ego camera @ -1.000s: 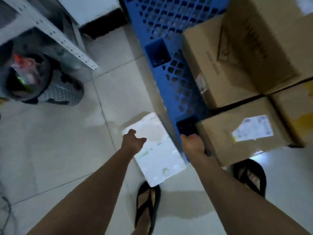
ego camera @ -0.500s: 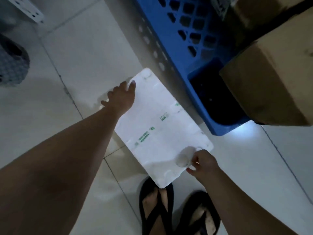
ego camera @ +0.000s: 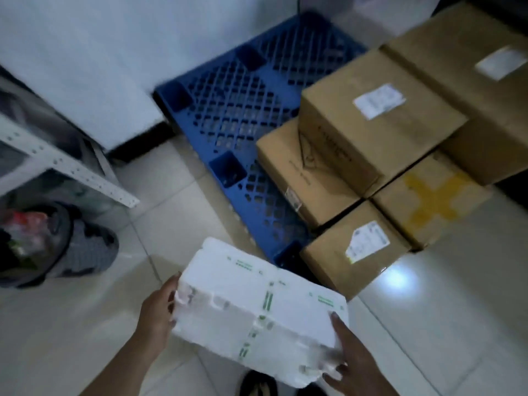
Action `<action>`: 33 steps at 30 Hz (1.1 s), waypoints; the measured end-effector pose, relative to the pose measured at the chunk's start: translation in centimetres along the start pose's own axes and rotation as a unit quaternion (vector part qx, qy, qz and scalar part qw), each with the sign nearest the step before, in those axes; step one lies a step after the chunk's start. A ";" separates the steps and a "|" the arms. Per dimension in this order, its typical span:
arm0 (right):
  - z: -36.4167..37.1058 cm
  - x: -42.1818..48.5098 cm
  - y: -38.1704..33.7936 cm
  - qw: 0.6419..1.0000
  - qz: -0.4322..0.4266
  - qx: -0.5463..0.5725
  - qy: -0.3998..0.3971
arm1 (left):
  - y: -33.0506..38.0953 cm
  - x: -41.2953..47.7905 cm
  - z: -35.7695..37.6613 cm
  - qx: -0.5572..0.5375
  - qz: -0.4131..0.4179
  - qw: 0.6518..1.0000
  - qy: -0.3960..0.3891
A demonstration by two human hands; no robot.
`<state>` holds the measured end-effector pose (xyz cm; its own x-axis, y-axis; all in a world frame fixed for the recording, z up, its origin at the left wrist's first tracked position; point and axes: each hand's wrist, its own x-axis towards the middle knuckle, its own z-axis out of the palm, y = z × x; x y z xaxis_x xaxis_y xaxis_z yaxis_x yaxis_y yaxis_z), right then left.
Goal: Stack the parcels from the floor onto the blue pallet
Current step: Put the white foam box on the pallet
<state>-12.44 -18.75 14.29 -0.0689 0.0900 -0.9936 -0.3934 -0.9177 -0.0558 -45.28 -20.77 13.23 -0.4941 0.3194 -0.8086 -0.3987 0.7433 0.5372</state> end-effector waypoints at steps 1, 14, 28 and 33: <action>0.3 -1.6 -1.3 1.000 -0.015 -0.002 0.005 | 2.0 -1.3 0.5 -0.028 0.018 0.999 -0.029; 0.5 -4.9 -15.0 0.963 -0.240 0.119 -0.015 | 22.9 -2.0 18.7 0.193 0.188 0.960 -0.081; 12.6 7.3 -14.3 0.918 -0.231 0.293 0.136 | 32.0 18.7 25.2 0.322 0.073 0.907 -0.262; 15.5 8.3 -14.9 0.903 -0.283 0.291 0.142 | 32.9 19.4 26.3 0.336 0.113 0.894 -0.275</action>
<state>-21.33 1.70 8.44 0.4987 0.3019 -0.8125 -0.7133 -0.3896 -0.5826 -47.70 25.34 8.90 0.0244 0.6088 -0.7929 0.3078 0.7501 0.5854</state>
